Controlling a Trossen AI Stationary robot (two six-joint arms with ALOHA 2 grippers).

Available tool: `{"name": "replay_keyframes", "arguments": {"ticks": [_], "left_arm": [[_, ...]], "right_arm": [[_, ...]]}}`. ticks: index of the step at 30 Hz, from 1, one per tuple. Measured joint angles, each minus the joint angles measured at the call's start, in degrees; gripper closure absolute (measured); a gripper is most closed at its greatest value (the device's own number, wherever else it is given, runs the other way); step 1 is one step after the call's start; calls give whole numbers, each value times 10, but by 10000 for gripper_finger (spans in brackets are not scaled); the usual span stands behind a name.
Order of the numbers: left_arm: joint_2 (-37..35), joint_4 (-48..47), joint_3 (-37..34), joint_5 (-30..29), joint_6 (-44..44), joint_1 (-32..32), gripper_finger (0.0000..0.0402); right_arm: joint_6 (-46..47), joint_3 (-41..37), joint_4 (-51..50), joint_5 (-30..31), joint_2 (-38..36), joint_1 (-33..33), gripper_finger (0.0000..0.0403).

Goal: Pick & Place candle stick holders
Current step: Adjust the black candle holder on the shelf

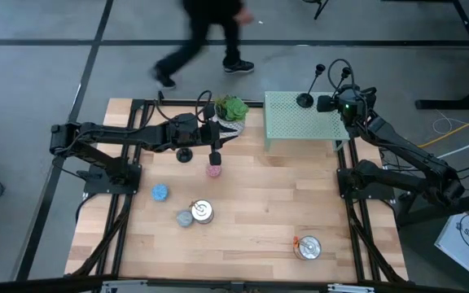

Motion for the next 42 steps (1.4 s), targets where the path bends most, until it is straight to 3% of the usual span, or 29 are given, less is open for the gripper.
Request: {"name": "replay_keyframes", "arguments": {"ticks": [6, 11, 19, 27, 42], "left_arm": [[0, 0, 0, 0, 0, 0, 329], [0, -1, 0, 0, 0, 0, 329], [0, -1, 0, 0, 0, 0, 329], [0, -3, 0, 0, 1, 0, 329], [0, -3, 0, 0, 0, 0, 329]], "right_arm": [[0, 0, -1, -1, 0, 0, 400], [-2, 0, -9, -18, -10, 0, 376], [24, 0, -10, -75, -40, 0, 287], [50, 0, 10, -68, -29, 0, 203], [39, 0, 33, 45, 30, 9, 210]]}}
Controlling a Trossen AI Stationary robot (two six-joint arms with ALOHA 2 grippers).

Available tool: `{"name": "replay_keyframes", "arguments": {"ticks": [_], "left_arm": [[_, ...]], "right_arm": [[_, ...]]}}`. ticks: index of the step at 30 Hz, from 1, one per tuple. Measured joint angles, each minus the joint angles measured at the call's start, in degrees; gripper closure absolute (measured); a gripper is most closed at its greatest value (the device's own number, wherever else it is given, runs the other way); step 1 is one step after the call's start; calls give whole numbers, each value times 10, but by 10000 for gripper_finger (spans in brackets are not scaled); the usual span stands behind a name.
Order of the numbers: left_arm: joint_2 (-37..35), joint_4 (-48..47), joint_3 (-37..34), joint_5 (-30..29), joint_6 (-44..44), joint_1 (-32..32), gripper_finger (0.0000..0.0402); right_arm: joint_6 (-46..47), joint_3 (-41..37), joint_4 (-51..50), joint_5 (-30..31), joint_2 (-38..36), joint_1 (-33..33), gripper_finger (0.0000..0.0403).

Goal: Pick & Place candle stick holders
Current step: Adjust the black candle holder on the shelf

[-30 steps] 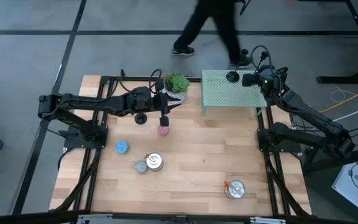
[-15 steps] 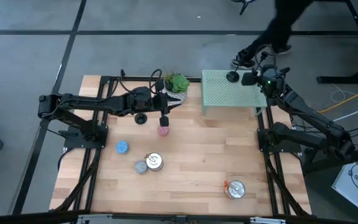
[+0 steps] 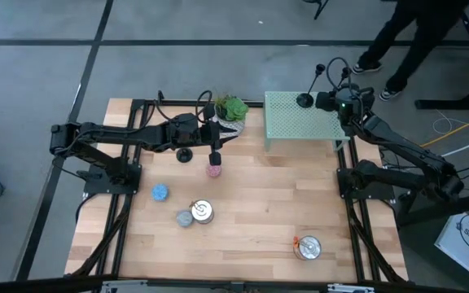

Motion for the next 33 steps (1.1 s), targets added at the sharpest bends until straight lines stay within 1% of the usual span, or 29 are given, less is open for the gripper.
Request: {"name": "replay_keyframes", "arguments": {"ticks": [5, 14, 18, 24, 33], "left_arm": [[0, 0, 0, 0, 0, 0, 329], [0, 0, 0, 0, -4, 0, 329], [0, 0, 0, 0, -5, 0, 329], [0, 0, 0, 0, -4, 0, 329], [0, 0, 0, 0, -5, 0, 329]], "right_arm": [[-2, 0, 0, 3, 1, 0, 235], [-2, 0, 0, 4, 1, 0, 332], [-4, 0, 0, 4, 1, 0, 361], [-5, 0, -1, 4, 1, 0, 379], [0, 0, 10, 4, 1, 0, 386]]}}
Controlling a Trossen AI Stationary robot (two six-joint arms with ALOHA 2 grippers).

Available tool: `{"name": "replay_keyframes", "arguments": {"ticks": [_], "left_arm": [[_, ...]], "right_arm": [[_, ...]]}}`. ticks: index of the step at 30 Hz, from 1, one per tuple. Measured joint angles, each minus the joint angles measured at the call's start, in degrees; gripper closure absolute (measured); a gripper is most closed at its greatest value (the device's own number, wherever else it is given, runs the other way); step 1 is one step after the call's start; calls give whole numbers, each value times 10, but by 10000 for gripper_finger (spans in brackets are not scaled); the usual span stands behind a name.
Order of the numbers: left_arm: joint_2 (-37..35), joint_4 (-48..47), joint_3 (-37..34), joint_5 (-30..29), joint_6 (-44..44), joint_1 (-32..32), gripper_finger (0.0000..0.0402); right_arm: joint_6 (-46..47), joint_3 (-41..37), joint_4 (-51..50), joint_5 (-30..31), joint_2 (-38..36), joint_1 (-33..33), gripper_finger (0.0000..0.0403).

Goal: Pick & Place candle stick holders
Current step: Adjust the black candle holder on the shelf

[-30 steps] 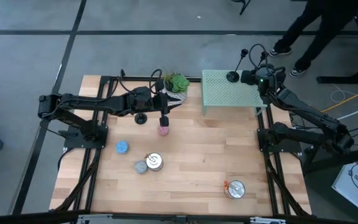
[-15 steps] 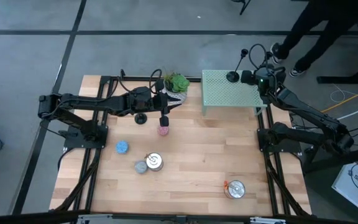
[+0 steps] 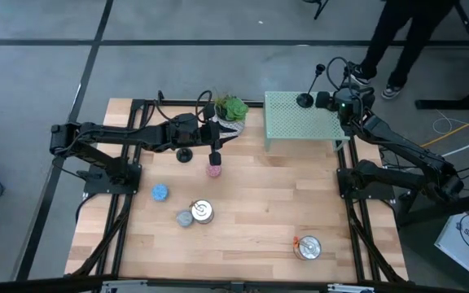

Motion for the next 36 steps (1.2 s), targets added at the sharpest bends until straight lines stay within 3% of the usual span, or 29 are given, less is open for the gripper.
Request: {"name": "replay_keyframes", "arguments": {"ticks": [7, 17, 36], "left_arm": [[0, 0, 0, 0, 0, 0, 329], [0, 0, 0, 7, 0, 0, 329], [0, 0, 0, 15, 0, 0, 329]], "right_arm": [[15, 0, 18, 3, 1, 0, 386], [20, 0, 52, 56, 34, 3, 388], [44, 0, 65, 56, 33, 3, 388]]}}
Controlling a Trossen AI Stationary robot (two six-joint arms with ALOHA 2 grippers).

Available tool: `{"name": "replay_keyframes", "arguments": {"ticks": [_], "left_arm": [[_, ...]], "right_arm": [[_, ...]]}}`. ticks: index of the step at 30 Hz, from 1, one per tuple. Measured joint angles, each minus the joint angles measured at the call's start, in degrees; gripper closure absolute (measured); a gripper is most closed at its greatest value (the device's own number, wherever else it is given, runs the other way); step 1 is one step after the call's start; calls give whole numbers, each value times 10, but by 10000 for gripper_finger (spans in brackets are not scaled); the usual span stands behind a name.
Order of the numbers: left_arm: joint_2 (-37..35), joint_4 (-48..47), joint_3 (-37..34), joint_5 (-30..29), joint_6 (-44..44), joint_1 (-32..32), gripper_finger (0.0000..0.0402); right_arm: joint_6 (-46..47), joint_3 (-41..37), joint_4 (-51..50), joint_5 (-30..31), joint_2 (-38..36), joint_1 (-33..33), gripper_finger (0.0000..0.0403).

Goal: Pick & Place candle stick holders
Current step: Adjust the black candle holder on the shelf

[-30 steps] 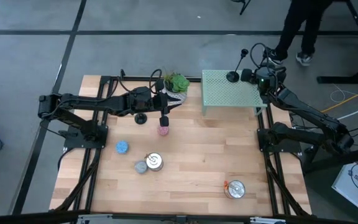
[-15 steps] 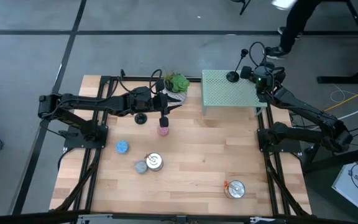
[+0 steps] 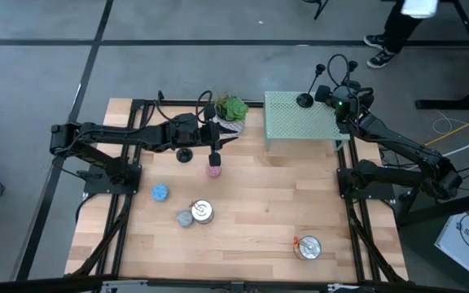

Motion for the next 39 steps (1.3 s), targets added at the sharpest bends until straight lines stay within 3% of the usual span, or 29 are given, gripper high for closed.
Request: {"name": "replay_keyframes", "arguments": {"ticks": [28, 34, 39], "left_arm": [[0, 0, 0, 0, 0, 0, 329], [0, 0, 0, 0, 0, 0, 329], [0, 0, 0, 0, 0, 0, 329]], "right_arm": [[23, 0, -2, 28, 31, 7, 385], [27, 0, -8, 24, 31, 7, 363], [28, 0, -15, 19, 31, 8, 322]]}}
